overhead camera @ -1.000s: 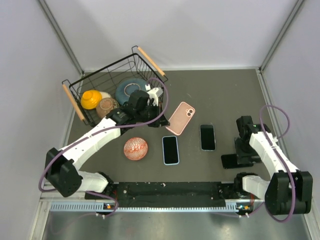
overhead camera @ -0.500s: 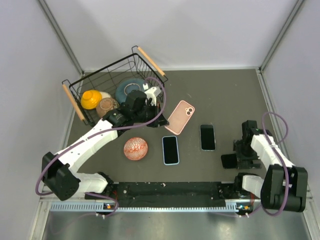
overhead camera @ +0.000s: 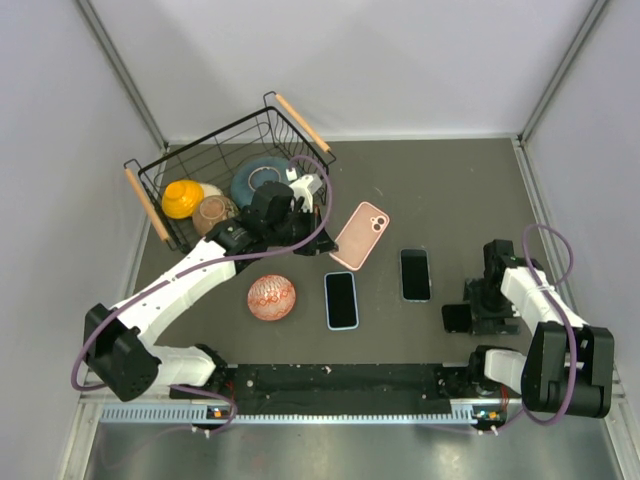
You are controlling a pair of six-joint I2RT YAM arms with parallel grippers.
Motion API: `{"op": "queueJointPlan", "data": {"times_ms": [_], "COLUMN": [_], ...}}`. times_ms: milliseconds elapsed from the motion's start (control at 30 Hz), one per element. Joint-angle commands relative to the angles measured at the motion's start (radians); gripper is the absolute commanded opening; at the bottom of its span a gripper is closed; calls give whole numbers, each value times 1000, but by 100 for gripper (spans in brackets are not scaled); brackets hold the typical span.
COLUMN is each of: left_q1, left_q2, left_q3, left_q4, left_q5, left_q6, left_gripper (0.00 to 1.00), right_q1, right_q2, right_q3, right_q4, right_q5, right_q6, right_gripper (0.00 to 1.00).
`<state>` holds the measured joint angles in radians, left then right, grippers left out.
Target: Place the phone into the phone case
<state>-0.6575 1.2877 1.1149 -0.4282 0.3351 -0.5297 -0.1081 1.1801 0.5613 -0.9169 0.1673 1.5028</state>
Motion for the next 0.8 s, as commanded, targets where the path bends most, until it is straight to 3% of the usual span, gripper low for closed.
{"op": "queueJointPlan", "data": {"times_ms": [0, 167, 333, 500, 600, 767], "left_q1": [-2, -17, -65, -96, -120, -166], "left_q2": [5, 39, 126, 219, 287, 370], "left_q3": [-4, -50, -53, -43, -43, -55], "left_q4": [65, 137, 195, 249, 270, 308], "left_q5": [12, 33, -41, -83, -117, -202], "left_q6": [-21, -82, -133, -193, -216, -260], "left_gripper": [0, 0, 0, 0, 0, 0], "right_q1": [-7, -7, -7, -7, -7, -7], "right_q2": [33, 29, 26, -31, -54, -59], "right_q3": [-57, -58, -15, -12, -31, -17], "right_q4": [58, 66, 94, 260, 374, 424], "right_q5": [11, 29, 87, 48, -41, -152], "right_q6": [7, -1, -102, -389, -558, -736], "right_gripper": [86, 67, 65, 61, 53, 41]}}
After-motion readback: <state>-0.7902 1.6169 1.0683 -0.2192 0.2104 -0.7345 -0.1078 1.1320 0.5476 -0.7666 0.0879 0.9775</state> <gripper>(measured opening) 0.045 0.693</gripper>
